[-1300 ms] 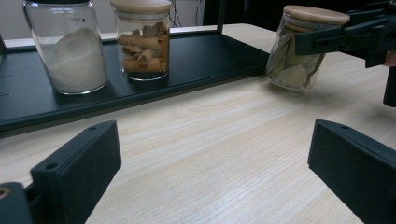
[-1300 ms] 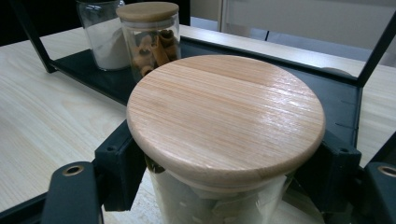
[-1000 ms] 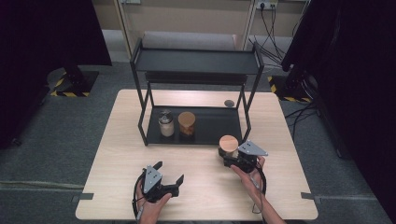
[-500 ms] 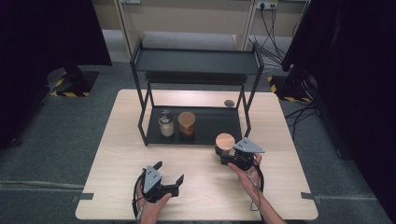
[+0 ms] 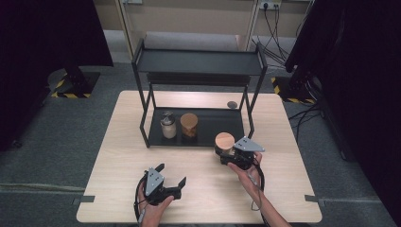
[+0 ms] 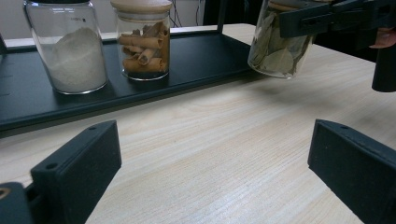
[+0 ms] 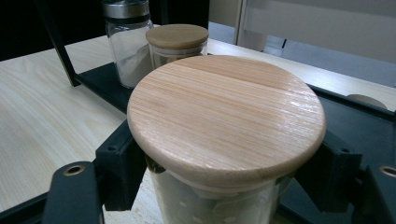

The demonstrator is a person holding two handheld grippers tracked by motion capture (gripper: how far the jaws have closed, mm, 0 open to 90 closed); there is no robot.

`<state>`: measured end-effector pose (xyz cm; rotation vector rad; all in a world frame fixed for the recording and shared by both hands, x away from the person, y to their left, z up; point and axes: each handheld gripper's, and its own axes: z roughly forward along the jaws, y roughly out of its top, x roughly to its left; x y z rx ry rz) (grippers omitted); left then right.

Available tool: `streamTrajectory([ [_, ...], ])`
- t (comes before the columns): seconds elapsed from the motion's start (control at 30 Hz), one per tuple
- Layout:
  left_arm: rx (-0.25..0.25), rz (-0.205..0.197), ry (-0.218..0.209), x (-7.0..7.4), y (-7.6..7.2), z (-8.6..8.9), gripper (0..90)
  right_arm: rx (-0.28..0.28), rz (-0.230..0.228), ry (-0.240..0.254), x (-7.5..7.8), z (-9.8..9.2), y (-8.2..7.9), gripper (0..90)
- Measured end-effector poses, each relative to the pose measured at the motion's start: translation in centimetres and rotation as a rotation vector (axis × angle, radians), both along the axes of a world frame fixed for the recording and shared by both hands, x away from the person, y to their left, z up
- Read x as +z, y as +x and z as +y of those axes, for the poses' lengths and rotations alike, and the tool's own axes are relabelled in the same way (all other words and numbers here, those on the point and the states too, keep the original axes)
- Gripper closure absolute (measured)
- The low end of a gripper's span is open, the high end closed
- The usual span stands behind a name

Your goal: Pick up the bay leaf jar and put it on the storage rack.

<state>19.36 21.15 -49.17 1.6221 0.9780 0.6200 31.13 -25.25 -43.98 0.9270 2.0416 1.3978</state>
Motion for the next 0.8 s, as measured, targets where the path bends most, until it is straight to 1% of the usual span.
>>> streamTrajectory([
  [0.3,0.0,0.0,-0.002,0.0,0.0,0.0,2.3,0.016,0.0,-0.002,0.2,0.7,0.7,26.1],
  [0.8,0.0,-0.001,0.0,0.0,0.0,0.0,2.3,0.027,0.003,-0.006,0.6,1.4,2.1,26.1],
])
